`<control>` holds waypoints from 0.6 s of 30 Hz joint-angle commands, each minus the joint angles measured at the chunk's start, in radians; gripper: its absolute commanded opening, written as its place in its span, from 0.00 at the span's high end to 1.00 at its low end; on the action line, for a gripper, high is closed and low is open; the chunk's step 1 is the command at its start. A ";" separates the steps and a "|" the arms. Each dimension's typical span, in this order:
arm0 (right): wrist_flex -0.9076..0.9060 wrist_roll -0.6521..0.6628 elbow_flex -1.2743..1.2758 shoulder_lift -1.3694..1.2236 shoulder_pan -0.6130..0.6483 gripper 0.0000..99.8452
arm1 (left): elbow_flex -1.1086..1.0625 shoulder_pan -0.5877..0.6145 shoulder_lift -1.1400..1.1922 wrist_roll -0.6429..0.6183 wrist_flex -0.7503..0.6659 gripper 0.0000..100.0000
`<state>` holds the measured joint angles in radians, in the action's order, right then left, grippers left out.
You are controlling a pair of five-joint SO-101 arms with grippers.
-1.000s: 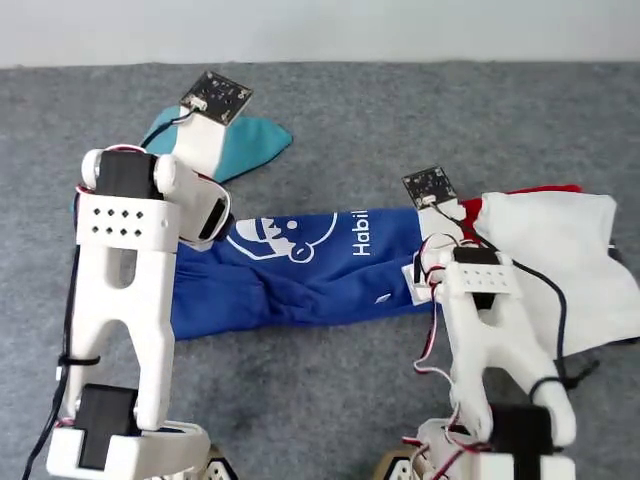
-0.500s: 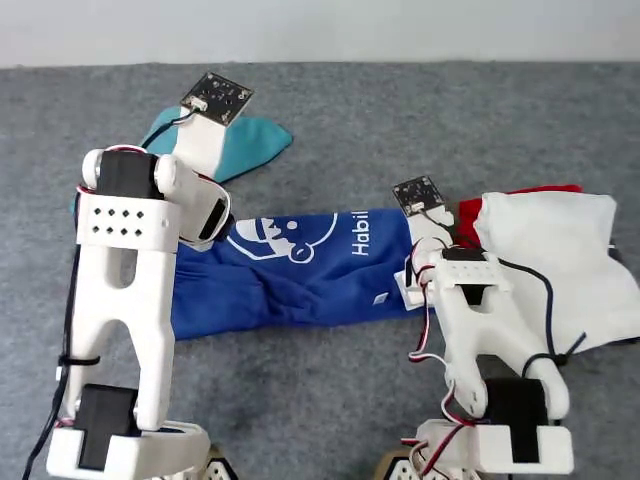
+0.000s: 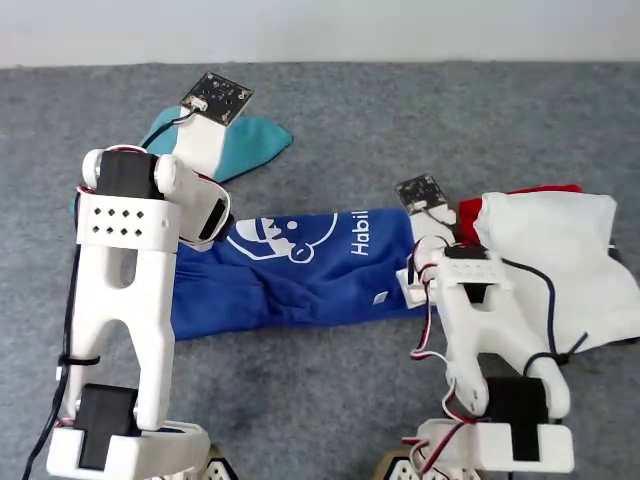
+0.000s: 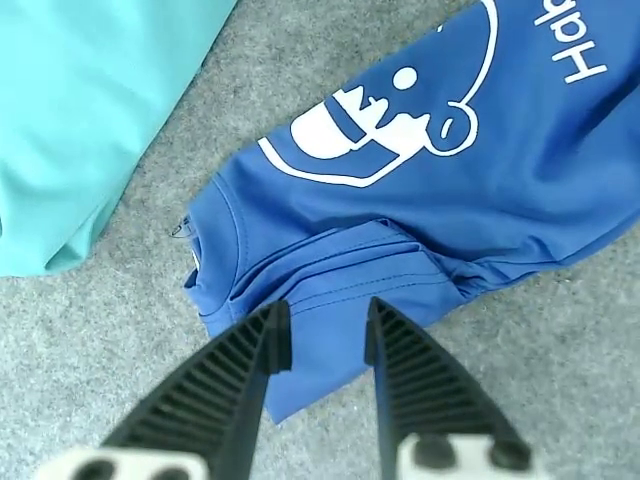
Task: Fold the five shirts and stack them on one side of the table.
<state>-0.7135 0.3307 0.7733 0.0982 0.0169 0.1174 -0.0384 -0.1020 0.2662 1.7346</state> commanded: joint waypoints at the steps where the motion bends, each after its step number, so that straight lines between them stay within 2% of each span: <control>1: -0.056 -0.003 -0.098 0.005 -0.073 0.99 | 0.002 0.002 -0.043 -0.003 0.018 0.88; 10: -0.242 -0.003 -0.301 0.005 -0.202 0.99 | -0.028 0.002 -0.043 -0.003 0.018 0.88; 18: -0.417 -0.003 -0.459 0.005 -0.199 0.99 | -0.030 0.002 -0.044 -0.003 0.018 0.88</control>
<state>-1.0848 0.3307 0.3974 0.0967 -0.1734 0.0882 -0.0384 -0.1020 0.2662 1.7346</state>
